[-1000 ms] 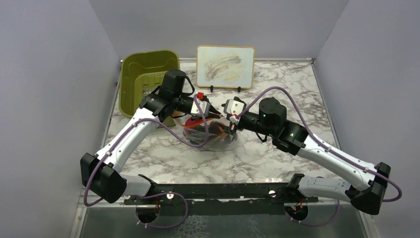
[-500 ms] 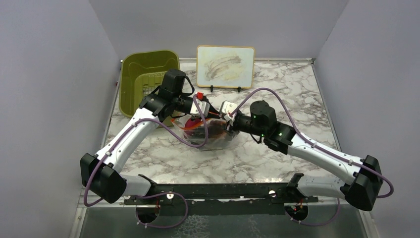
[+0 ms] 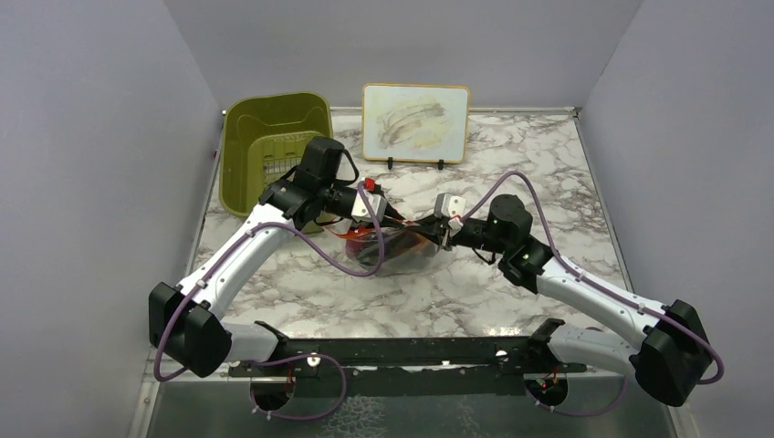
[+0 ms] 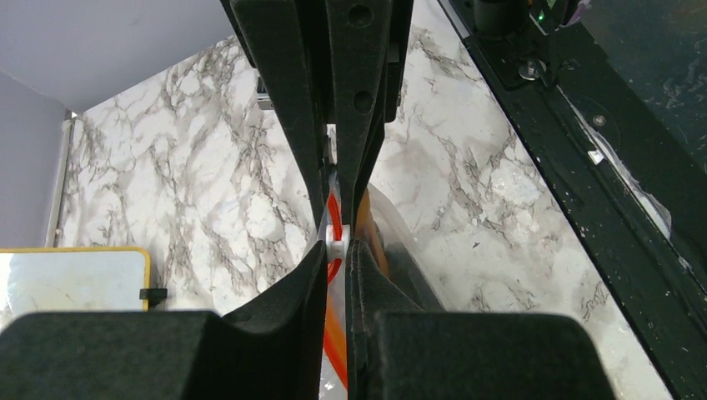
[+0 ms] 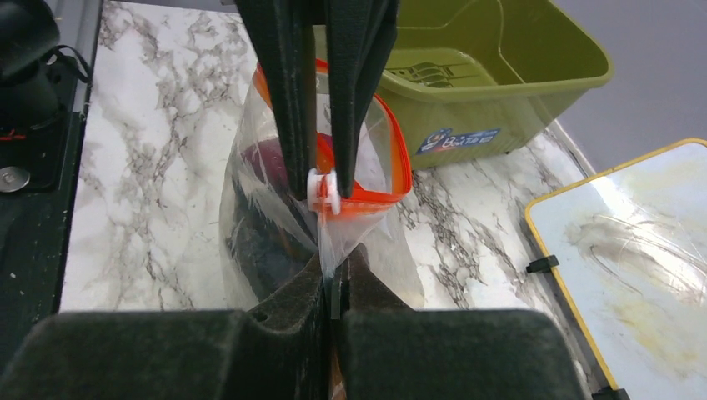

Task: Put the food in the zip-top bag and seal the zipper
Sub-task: Zip the zipper food storage bag at the center of the board.

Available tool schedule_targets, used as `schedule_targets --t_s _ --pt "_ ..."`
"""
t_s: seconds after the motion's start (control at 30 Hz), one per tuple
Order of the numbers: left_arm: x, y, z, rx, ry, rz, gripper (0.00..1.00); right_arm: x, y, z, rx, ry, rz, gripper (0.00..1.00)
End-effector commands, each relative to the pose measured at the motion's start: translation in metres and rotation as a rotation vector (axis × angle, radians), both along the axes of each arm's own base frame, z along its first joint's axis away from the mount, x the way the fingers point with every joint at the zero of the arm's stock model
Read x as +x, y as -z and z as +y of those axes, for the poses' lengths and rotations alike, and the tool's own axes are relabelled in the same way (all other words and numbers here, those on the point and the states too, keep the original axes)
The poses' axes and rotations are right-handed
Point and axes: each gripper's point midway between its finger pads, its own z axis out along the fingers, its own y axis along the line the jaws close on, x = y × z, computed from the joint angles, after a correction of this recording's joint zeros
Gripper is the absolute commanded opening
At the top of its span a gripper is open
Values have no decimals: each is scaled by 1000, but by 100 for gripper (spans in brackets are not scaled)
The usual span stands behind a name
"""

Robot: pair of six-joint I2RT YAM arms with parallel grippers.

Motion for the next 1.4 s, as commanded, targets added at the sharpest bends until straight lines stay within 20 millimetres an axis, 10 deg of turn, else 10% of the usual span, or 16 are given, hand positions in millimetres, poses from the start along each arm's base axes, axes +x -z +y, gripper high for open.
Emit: schedule_targets --t_s 0.0,1.07,1.2,1.37 --pt "15 13 10 63 -78 14 0 -17 -29 0 71 -100 -91 1" --pt "3 20 33 113 -164 9 0 -11 -38 -35 143 109 -44 1" --pt "-3 9 26 70 -108 19 0 -28 -36 -26 58 -15 -23 38" --pt "-2 3 23 51 -89 3 0 -31 -61 -31 94 -2 -59 43"
